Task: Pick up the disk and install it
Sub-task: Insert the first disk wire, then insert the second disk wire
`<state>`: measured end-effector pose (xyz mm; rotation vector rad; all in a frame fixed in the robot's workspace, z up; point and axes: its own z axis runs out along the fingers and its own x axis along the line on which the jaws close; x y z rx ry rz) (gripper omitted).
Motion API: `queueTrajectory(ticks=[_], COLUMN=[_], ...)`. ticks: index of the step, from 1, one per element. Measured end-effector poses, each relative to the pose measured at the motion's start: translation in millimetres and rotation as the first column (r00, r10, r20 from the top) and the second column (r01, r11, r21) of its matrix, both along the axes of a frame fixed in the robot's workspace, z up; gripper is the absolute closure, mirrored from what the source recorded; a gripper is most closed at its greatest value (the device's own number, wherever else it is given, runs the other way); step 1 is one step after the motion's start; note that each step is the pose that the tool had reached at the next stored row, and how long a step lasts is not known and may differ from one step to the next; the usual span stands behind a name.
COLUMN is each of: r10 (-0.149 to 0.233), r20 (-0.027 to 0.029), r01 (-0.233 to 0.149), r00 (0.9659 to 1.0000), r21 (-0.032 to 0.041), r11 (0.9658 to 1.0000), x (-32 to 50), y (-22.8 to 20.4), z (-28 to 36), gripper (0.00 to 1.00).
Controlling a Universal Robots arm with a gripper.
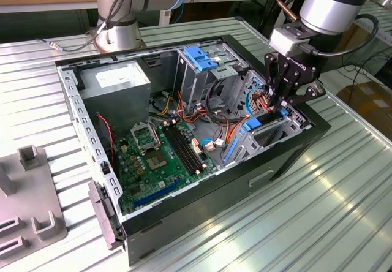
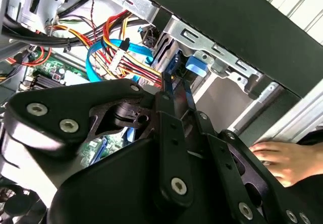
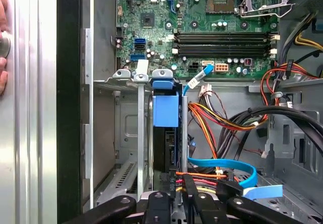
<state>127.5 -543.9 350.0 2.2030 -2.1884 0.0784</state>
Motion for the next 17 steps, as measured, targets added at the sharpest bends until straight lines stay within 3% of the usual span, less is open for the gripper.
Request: queueTrajectory(ticks=[4, 6, 17], r10=[0.0, 0.0, 0.0], r20=[0.0, 0.0, 0.0], r01=[0.0, 0.0, 0.0], r00=[1.0, 1.0, 1.0], r21=[-0.0001, -0.0001, -0.0002], r11=[1.0, 1.0, 1.0], x=[0.0, 0.0, 0.0], y=[0.0, 0.0, 0.0], z=[0.5, 0.8, 2.4], gripper=[0.77, 0.89, 0.89])
